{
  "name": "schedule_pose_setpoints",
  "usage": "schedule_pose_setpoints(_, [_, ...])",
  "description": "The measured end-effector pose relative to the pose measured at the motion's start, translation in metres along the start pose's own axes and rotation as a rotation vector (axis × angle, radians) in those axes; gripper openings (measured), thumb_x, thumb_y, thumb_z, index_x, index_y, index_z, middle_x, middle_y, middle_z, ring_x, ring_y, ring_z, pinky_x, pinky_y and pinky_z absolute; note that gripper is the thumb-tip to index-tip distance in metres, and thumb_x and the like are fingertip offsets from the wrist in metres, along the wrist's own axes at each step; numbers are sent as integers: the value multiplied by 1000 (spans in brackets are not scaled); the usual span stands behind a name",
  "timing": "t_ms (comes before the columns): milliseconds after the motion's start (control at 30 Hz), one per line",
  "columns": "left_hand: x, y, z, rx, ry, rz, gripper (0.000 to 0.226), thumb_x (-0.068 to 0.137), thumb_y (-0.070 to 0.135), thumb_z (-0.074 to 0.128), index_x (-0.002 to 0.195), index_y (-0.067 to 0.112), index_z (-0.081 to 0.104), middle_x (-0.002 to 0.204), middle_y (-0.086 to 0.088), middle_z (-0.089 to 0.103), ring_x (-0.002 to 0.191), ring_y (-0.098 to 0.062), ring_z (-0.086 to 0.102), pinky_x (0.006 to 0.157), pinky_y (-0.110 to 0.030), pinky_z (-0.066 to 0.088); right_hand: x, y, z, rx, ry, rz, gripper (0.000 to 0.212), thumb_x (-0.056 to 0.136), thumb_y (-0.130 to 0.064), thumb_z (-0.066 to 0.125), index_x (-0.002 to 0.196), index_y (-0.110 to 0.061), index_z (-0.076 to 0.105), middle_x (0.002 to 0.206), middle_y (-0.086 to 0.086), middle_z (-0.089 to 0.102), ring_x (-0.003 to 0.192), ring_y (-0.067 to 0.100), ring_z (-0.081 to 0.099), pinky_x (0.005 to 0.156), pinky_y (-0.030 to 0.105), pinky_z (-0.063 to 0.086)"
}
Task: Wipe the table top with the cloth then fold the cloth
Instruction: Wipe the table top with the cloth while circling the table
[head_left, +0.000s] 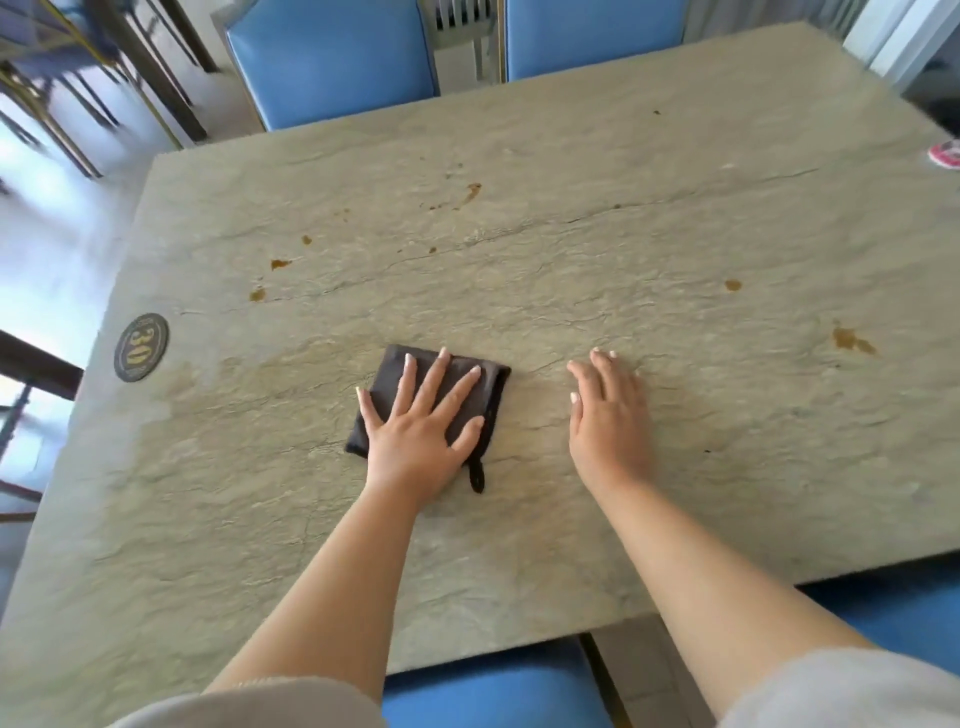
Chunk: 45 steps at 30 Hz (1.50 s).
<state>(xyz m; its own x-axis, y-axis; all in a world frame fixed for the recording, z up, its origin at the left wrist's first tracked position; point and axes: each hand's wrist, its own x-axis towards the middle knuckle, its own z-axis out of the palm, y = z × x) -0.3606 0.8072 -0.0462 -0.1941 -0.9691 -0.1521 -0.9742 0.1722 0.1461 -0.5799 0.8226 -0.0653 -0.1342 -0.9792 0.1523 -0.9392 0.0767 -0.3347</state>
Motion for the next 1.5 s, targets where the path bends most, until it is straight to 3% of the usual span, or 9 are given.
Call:
schedule_pose_setpoints(100, [56, 7, -9, -67, -28, -245, 56, 92, 65, 18, 144, 60, 0, 160, 21, -12, 148, -18, -18, 106, -72, -12, 2, -1, 2, 6, 11, 5, 36, 96, -14, 41, 131, -12, 50, 146, 16, 41, 141, 31, 30, 116, 49, 20])
schedule_pose_setpoints(200, [91, 35, -13, -97, -62, -306, 57, 93, 62, 16, 146, 56, -3, 160, 17, -17, 146, -24, -23, 103, -75, -13, 3, -1, 6, 14, 46, 4, 34, 95, -10, 42, 128, -12, 51, 145, 16, 42, 141, 31, 29, 117, 50, 18])
schedule_pose_setpoints(400, [-10, 59, 8, -22, -32, 145, 55, 95, 59, 19, 146, 57, -3, 161, 20, -11, 148, -20, -18, 109, -71, -7, 5, 2, 6, 113, 66, 5, 48, 80, 3, 50, 127, -8, 54, 140, 18, 47, 137, 33, 37, 114, 52, 19])
schedule_pose_setpoints(567, [-100, -4, 11, 167, -103, 526, 57, 96, 60, 28, 148, 55, 5, 162, 17, -3, 150, -20, -8, 110, -72, 3, -1, 4, -2, 115, -23, -27, 49, 86, 0, 47, 134, -8, 49, 149, 17, 37, 143, 32, 24, 118, 45, 7])
schedule_pose_setpoints(733, [-59, -11, 6, 62, -38, 132, 55, 94, 64, 19, 143, 61, -5, 160, 22, -11, 148, -14, -17, 112, -69, -6, -36, -3, -14, 176, -61, 22, 49, 94, -2, 42, 141, -12, 42, 155, 12, 26, 146, 27, 14, 120, 42, 9])
schedule_pose_setpoints(833, [-54, 1, 9, 58, -34, 68, 53, 95, 62, 13, 142, 60, -12, 159, 22, -17, 147, -17, -21, 111, -68, -10, -62, -2, -19, 255, -73, 33, 47, 97, -1, 38, 142, -13, 41, 156, 6, 25, 147, 21, 11, 120, 42, 16])
schedule_pose_setpoints(1033, [-115, 5, 13, 198, -116, 666, 55, 98, 59, 15, 147, 53, -7, 161, 16, -14, 147, -27, -20, 108, -73, -1, -84, 3, -28, 377, -85, 79, 46, 94, 5, 38, 136, -10, 50, 153, 3, 33, 145, 15, 19, 116, 25, 20])
schedule_pose_setpoints(1200, [-118, -42, 2, 280, -186, 1013, 57, 97, 61, 28, 149, 53, 4, 162, 14, -7, 150, -23, -11, 111, -70, -1, -97, 1, -39, 393, -130, 146, 43, 95, 2, 37, 131, -12, 56, 152, 0, 34, 143, 13, 24, 115, 30, 27])
schedule_pose_setpoints(1500, [-84, 9, 4, 251, -95, 750, 57, 95, 63, 18, 146, 55, -7, 161, 16, -11, 148, -24, -17, 109, -72, 1, -105, 46, -66, 301, -72, 240, 41, 93, 6, 38, 116, -15, 65, 144, 5, 42, 136, 17, 35, 100, 18, 29])
